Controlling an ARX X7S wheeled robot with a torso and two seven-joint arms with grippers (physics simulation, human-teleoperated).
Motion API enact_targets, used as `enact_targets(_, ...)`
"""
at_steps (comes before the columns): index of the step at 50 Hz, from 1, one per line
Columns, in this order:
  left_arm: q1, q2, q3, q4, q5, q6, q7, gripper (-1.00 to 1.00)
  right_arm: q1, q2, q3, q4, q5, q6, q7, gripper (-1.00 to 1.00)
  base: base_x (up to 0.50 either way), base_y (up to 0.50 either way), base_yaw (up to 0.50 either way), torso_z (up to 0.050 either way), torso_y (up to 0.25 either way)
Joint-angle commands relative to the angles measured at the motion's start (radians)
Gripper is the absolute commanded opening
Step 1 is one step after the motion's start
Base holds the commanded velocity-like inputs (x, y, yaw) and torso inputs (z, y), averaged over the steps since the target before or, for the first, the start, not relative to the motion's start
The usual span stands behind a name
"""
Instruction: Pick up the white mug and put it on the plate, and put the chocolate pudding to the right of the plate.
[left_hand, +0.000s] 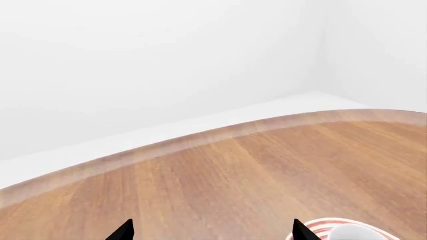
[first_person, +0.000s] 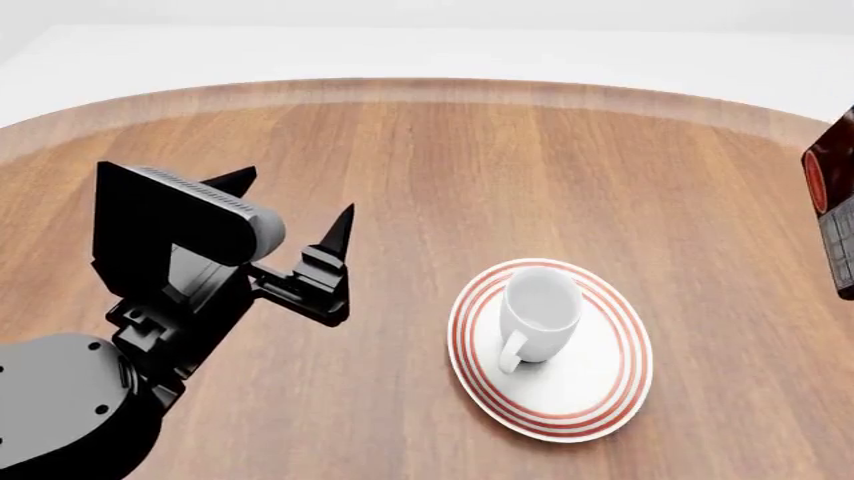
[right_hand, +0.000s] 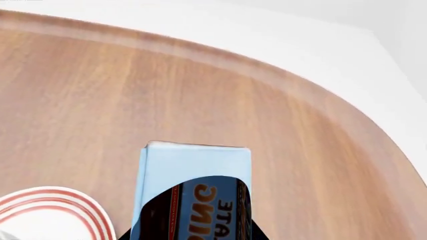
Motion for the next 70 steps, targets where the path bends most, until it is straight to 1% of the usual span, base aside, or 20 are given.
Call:
enact_targets(1,0.007,0.019,-0.029,0.003,0.009,0.019,0.025,1.00,-0.023,0.001,0.042,-0.013,-0.013,0.010,-0.010,-1.00,0.00,0.00,0.00,0.000,0.000)
enact_targets(5,0.011,0.019,-0.029,0.001,0.010,0.022,0.026,1.00,-0.025,0.007,0.040,-0.011,-0.012,0.011,-0.008,-1.00,0.00,0.00,0.00,0.000,0.000)
enact_targets(6,0.013,0.018,-0.029,0.001,0.012,0.024,0.028,1.00,-0.031,0.002,0.067,-0.008,-0.004,0.009,-0.003,-1.00,0.00,0.00,0.00,0.000,0.000)
enact_targets(8,0.015,0.020,-0.029,-0.002,0.013,0.026,0.029,1.00,-0.046,0.003,0.070,-0.010,-0.001,0.004,0.000,-1.00,0.00,0.00,0.00,0.000,0.000)
enact_targets(9,0.017,0.020,-0.028,-0.002,0.014,0.027,0.029,1.00,-0.061,-0.009,0.108,0.001,0.009,0.001,0.010,-1.00,0.00,0.00,0.00,0.000,0.000)
enact_targets(11,0.018,0.022,-0.028,-0.004,0.014,0.026,0.028,1.00,-0.081,-0.022,0.137,0.009,0.016,-0.008,0.019,-1.00,0.00,0.00,0.00,0.000,0.000)
enact_targets(19,0.018,0.022,-0.029,-0.005,0.014,0.024,0.029,1.00,-0.171,-0.055,0.161,0.062,0.014,-0.071,0.033,-1.00,0.00,0.00,0.00,0.000,0.000)
enact_targets(37,0.028,0.028,-0.028,-0.009,0.020,0.027,0.031,1.00,-0.246,-0.026,0.206,0.061,0.025,-0.071,0.059,-1.00,0.00,0.00,0.00,0.000,0.001)
enact_targets(50,0.032,0.029,-0.030,-0.011,0.020,0.028,0.031,1.00,-0.343,-0.005,0.255,0.051,0.041,-0.082,0.074,-1.00,0.00,0.00,0.00,0.000,0.000)
enact_targets(56,0.033,0.031,-0.030,-0.012,0.020,0.026,0.031,1.00,-0.392,-0.013,0.289,0.053,0.059,-0.108,0.068,-1.00,0.00,0.00,0.00,0.000,0.000)
enact_targets(70,0.036,0.036,-0.029,-0.014,0.020,0.024,0.034,1.00,-0.460,-0.012,0.268,0.076,0.054,-0.153,0.049,-1.00,0.00,0.00,0.00,0.000,0.000)
